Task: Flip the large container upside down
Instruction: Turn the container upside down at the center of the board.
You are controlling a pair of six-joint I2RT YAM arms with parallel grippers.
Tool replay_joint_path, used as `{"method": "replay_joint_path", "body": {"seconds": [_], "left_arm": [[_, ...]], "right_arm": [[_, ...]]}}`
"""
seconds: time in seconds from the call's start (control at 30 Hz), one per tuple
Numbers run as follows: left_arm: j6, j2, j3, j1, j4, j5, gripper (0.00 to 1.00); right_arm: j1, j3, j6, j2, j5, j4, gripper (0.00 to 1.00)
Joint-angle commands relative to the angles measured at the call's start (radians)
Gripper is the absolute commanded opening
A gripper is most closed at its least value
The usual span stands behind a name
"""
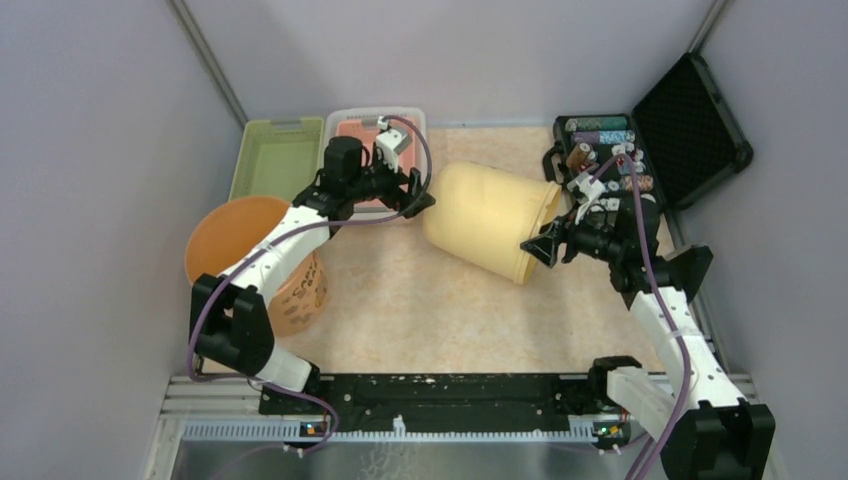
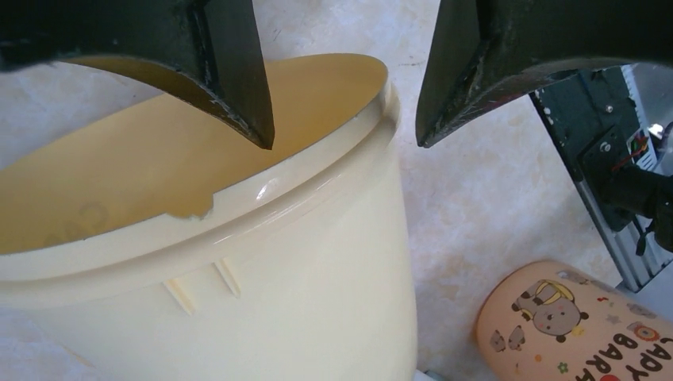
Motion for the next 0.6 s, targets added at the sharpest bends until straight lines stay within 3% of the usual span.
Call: {"method": "replay_joint_path", "body": {"seconds": [0.0, 0.27, 0.57], "left_arm": [[-0.088, 0.042, 0.09, 0.002, 0.032, 0.059, 0.99], [-0.174, 0.154, 0.156, 0.002, 0.067, 0.082, 0.99], [-0.281, 0.125, 0.023, 0.003, 0.226, 0.117, 0.99]], "right_arm": [[-0.005, -0.008, -0.042, -0.035, 0.043, 0.016, 0.68], [-0.005, 0.01, -0.064, -0.062, 0.097, -0.01, 0.77], [-0.005, 0.088, -0.022, -0.034, 0.09, -0.063, 0.78]]}}
